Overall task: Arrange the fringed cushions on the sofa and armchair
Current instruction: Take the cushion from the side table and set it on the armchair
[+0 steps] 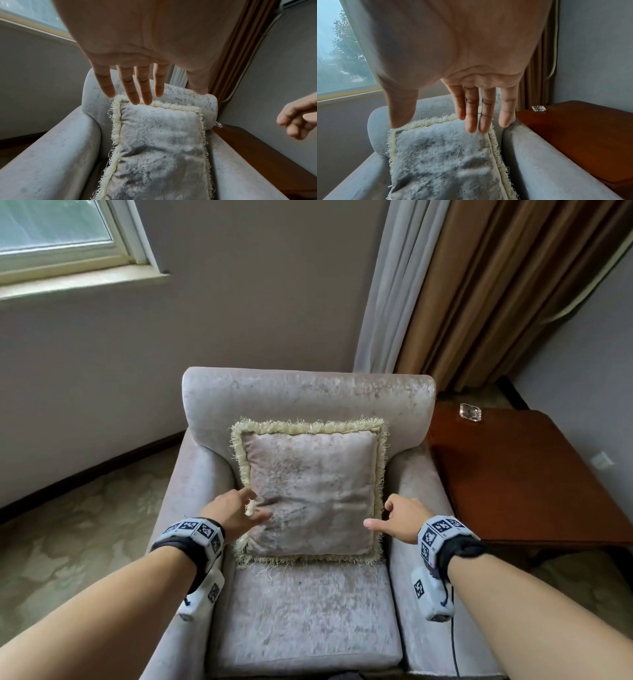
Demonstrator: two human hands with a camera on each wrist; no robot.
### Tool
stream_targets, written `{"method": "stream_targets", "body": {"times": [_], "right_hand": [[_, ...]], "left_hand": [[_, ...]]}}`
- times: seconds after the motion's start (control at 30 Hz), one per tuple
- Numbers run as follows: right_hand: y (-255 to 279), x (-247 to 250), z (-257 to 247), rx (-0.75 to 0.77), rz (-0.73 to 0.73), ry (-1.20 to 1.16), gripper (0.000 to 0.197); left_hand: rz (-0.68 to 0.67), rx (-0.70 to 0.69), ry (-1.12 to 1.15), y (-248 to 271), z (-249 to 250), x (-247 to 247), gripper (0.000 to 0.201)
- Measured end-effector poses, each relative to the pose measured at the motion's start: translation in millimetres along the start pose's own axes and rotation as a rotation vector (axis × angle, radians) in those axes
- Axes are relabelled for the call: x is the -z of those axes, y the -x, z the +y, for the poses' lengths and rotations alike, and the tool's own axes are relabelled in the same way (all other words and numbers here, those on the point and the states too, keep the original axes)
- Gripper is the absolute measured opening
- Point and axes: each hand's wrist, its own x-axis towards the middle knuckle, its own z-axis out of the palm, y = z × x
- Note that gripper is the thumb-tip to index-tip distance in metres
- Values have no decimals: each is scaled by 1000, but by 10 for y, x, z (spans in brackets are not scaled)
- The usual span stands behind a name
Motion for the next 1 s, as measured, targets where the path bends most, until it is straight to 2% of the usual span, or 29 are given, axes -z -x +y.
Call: {"method": "stream_targets", "body": {"times": [0.13, 0.27, 0.4, 0.47, 0.6, 0.67, 0.8, 0.93, 1.0], "right_hand": [[-675, 0, 53, -33, -55, -45, 75], [-1471, -124, 130, -92, -97, -158, 96], [-2210, -376, 262, -149, -122, -176, 112], [-2454, -495, 337, -179, -129, -190, 121], [-2815, -624, 341, -231, -110, -228, 132], [-2958, -690, 309, -256, -86, -253, 135], [-3254, -910, 322, -308, -50, -363, 145], [-3513, -1160, 420, -272, -45, -413, 169], [-3638, -1309, 517, -259, -75, -436, 164]], "left_hand": [[-30, 86, -18, -473, -88, -172, 77], [-54, 171, -22, -1136, -190, -412, 81], [-93, 285, 16, -1735, -347, -801, 86], [-107, 325, 41, -1898, -403, -959, 94], [-111, 381, 86, -2156, -523, -1149, 126], [-125, 426, 120, -2289, -554, -1202, 133], [-99, 506, 299, -2616, -762, -1469, 135], [-96, 433, 476, -2857, -991, -1810, 120], [-139, 416, 477, -2918, -1028, -1936, 116]]}}
